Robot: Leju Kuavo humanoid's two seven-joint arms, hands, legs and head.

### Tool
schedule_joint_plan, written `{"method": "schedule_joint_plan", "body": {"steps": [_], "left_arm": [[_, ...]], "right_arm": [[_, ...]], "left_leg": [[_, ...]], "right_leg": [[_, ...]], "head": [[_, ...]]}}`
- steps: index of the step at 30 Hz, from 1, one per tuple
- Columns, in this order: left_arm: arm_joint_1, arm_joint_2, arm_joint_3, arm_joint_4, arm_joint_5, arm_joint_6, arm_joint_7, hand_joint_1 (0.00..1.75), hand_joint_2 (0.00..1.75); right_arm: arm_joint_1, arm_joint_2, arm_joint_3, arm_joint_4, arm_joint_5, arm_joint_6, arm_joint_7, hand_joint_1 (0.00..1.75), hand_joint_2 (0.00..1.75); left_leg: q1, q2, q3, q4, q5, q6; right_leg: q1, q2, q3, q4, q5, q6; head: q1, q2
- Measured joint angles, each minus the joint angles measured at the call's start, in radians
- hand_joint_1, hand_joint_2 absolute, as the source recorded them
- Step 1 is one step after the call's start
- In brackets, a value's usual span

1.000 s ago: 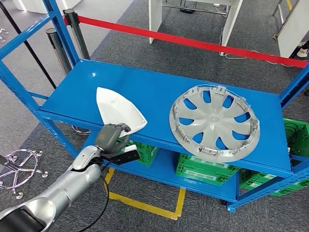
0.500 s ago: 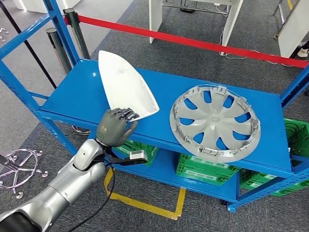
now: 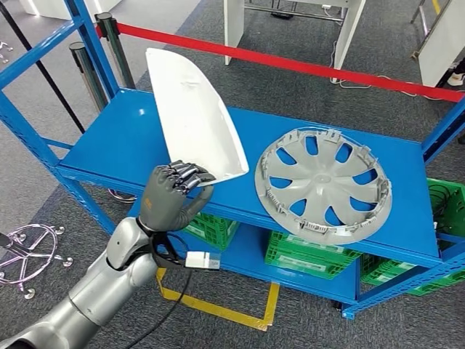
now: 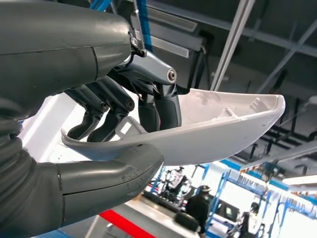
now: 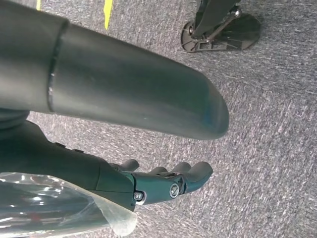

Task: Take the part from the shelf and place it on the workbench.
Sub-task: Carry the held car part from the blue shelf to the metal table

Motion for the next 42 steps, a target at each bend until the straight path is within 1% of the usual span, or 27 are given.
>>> {"method": "schedule_joint_plan", "body": {"steps": [5,8,11,16,21,24,29,33,42], "left_arm": [[0.033,-0.006,0.024,-0.028,0.080,0.000,-0.022,1.75,1.75],[0.042,-0.006,0.030,-0.034,0.108,0.000,-0.020,1.75,1.75],[0.047,-0.005,0.030,-0.035,0.185,0.000,-0.008,1.75,1.75],[0.060,0.008,0.032,-0.043,0.282,-0.008,-0.003,1.75,1.75],[0.077,0.025,0.038,-0.063,0.323,-0.021,-0.005,1.75,1.75],[0.093,0.042,0.048,-0.084,0.343,-0.039,-0.005,1.75,1.75],[0.141,0.086,0.086,-0.135,0.369,-0.056,-0.010,1.75,1.75],[0.178,0.118,0.116,-0.168,0.372,-0.068,-0.012,1.75,1.75],[0.229,0.172,0.173,-0.213,0.365,-0.114,-0.001,1.75,1.75]], "right_arm": [[0.000,0.004,-0.005,0.000,0.002,-0.003,0.000,0.00,0.00],[-0.001,0.005,-0.010,0.000,0.002,-0.003,0.001,0.00,0.00],[-0.001,0.006,-0.012,0.000,0.002,-0.004,0.003,0.00,0.00],[-0.001,0.007,-0.017,0.000,0.002,-0.008,0.016,0.00,0.00],[0.000,0.011,-0.022,0.000,0.004,-0.009,0.022,0.00,0.00],[0.000,0.017,-0.024,0.000,0.011,-0.011,0.029,0.00,0.00],[0.000,0.035,-0.024,0.000,0.030,-0.021,0.041,0.00,0.00],[-0.001,0.051,-0.024,0.000,0.037,-0.022,0.044,0.00,0.00],[-0.006,0.083,-0.024,0.000,0.037,-0.045,0.047,0.00,0.00]], "left_leg": [[0.000,0.000,0.000,0.000,0.000,0.000],[0.000,0.000,0.000,0.000,0.000,0.000],[0.000,0.000,0.000,0.000,0.000,0.000],[0.000,0.000,0.000,0.000,0.000,0.000],[0.000,0.000,0.000,0.000,0.000,0.000],[0.000,0.000,0.000,0.000,0.000,0.000],[0.000,0.000,0.000,0.000,0.000,0.000],[0.000,0.000,0.000,0.000,0.000,0.000],[-0.003,0.000,0.000,0.001,-0.001,0.001]], "right_leg": [[0.000,0.000,0.000,0.000,0.000,0.000],[0.000,0.000,0.000,0.000,0.000,0.000],[0.000,0.000,0.000,0.000,0.000,0.000],[0.000,0.000,0.000,0.000,0.000,0.000],[0.000,0.000,0.000,0.000,0.000,0.000],[0.000,0.000,0.000,0.000,0.000,0.000],[0.000,0.000,0.000,0.000,0.000,0.000],[0.000,0.000,0.000,0.000,-0.001,0.000],[-0.002,0.000,0.000,-0.001,0.000,0.000]], "head": [[0.000,0.000],[0.000,0.000],[0.000,0.000],[0.000,0.000],[0.000,0.000],[0.000,0.000],[0.000,0.000],[0.000,0.000],[0.000,0.000]]}}
